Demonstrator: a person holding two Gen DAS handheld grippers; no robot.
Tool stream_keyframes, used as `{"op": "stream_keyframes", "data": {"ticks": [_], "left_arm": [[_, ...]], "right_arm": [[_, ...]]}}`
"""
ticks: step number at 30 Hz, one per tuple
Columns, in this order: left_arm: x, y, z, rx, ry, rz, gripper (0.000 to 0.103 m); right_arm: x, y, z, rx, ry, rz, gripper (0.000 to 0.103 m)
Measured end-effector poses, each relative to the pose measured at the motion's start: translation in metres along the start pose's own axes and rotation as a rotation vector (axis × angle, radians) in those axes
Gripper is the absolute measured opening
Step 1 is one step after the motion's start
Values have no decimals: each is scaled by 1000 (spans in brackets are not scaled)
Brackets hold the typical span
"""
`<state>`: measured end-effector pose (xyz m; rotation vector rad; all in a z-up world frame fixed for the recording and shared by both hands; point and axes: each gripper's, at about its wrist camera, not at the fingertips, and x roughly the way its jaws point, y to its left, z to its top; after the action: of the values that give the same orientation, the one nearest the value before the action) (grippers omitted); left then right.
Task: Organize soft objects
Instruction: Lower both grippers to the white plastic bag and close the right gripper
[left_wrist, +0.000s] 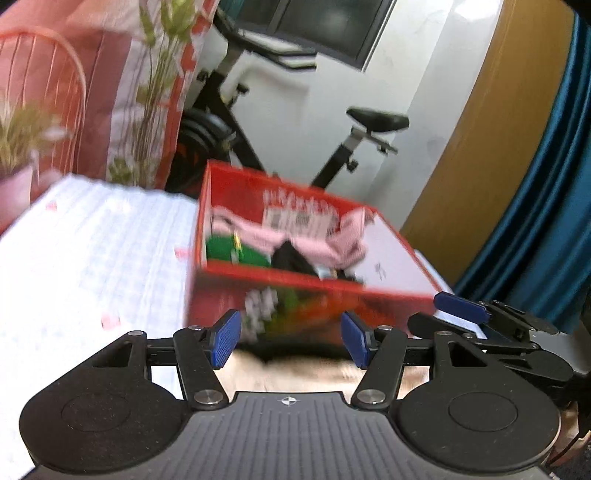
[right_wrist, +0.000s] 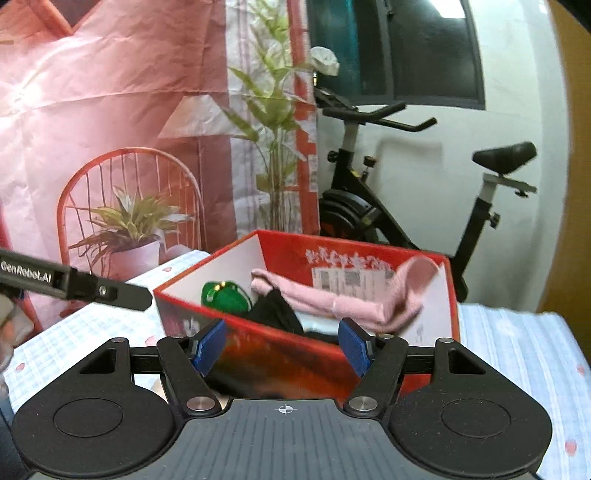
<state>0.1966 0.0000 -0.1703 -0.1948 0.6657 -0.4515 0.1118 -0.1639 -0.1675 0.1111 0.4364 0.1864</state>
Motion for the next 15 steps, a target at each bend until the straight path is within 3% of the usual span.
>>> {"op": "stream_keyframes", "data": {"ticks": [8, 15], "left_arm": [[29, 4, -53, -31, 182, 10, 62], [43, 9, -73, -19, 266, 28, 62]], "right_arm": [[-11, -7, -67, 98, 146, -8, 64], [-2, -10, -101, 189, 262, -3, 64]]}}
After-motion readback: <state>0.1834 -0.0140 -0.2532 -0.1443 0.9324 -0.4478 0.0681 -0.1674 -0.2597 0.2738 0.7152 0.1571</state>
